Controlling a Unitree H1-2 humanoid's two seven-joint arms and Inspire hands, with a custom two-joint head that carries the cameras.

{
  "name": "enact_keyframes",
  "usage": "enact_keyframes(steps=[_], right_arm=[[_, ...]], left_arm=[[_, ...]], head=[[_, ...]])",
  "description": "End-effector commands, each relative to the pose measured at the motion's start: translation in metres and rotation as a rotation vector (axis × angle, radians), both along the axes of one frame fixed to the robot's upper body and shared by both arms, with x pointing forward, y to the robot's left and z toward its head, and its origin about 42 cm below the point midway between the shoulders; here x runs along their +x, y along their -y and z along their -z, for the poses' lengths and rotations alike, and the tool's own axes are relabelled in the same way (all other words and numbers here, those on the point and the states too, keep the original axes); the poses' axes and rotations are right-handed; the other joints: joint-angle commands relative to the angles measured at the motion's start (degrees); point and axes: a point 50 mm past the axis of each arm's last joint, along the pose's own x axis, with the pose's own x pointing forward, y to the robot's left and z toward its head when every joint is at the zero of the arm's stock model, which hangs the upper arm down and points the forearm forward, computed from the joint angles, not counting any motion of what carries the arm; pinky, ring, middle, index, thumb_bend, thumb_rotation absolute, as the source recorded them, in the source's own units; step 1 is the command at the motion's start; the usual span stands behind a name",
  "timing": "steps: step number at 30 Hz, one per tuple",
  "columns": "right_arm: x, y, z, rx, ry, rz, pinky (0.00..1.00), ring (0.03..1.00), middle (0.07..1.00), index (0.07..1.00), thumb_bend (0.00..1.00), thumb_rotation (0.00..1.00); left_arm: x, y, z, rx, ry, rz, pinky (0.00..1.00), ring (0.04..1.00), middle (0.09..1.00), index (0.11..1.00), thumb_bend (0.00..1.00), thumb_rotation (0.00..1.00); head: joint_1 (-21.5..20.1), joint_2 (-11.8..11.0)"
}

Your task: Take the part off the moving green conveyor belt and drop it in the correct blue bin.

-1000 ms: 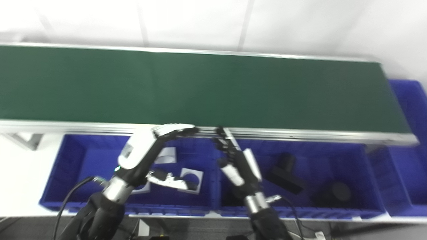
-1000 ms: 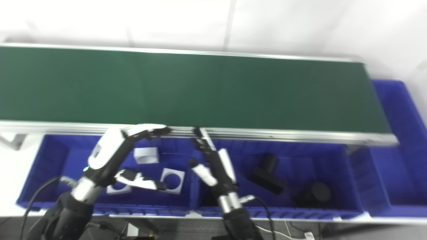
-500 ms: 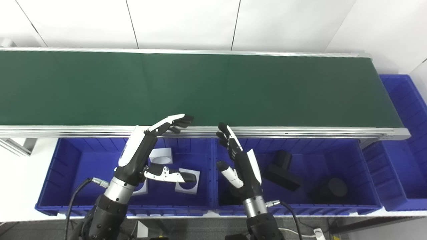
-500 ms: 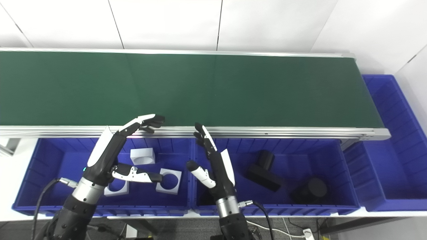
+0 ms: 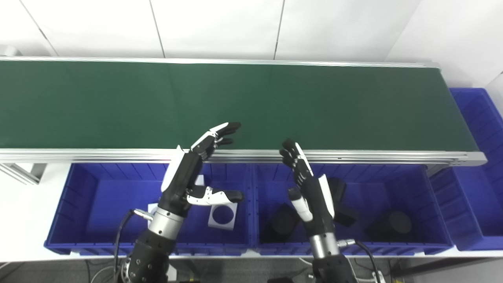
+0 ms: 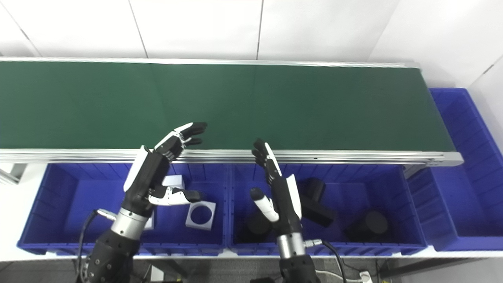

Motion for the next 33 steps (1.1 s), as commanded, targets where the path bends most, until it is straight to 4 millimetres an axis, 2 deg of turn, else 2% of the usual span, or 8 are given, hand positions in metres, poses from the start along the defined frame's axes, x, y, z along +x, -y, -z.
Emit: enact_keyframes(steps=[1,13,22,24,27,33], right_arm=[[-0.001,-0.002,-0.013,0.033,0.082,0.006,0.9,0.904,0.947,0.985,0.82,0.94],[-0.005,0.0,-0.007,0.009,0.068,0.002,0.88,0.892,0.936,0.98,0.78,0.93],[-0.006,-0.002,-0.007,0.021,0.063,-0.008,0.89,0.897,0.933,0.962,0.81,0.93],[-0.006,-0.002,-0.006,0.023,0.059,-0.016,0.9,0.903,0.935,0.959,0.81,0.92],[-0.007,-0.002,-0.003,0.019,0.045,-0.028,0.91,0.912,0.934,0.958,0.81,0.94],[-0.008,-0.003,0.015,-0.005,-0.013,-0.032,0.89,0.903,0.933,0.954,0.8,0.95]], left_arm=[[0.0,0.004,-0.011,-0.044,0.025,0.006,0.88,0.904,0.897,0.841,0.86,0.51],[-0.008,0.011,-0.001,-0.051,-0.007,-0.023,0.88,0.905,0.908,0.861,0.82,0.49],[-0.012,0.01,0.006,-0.03,-0.023,-0.055,0.88,0.907,0.91,0.868,0.83,0.49],[-0.011,0.01,0.009,-0.005,-0.016,-0.079,0.87,0.898,0.897,0.856,0.8,0.54],[-0.011,0.008,0.017,0.035,-0.03,-0.105,0.84,0.874,0.881,0.846,0.77,0.7],[-0.008,0.009,0.036,0.061,-0.09,-0.048,0.89,0.911,0.918,0.878,0.8,0.74]], head=[[0.16,-0.18],[1.69,-1.92],[1.32,-0.3],[1.24,-0.11],[1.01,0.08],[0.62,-0.08]])
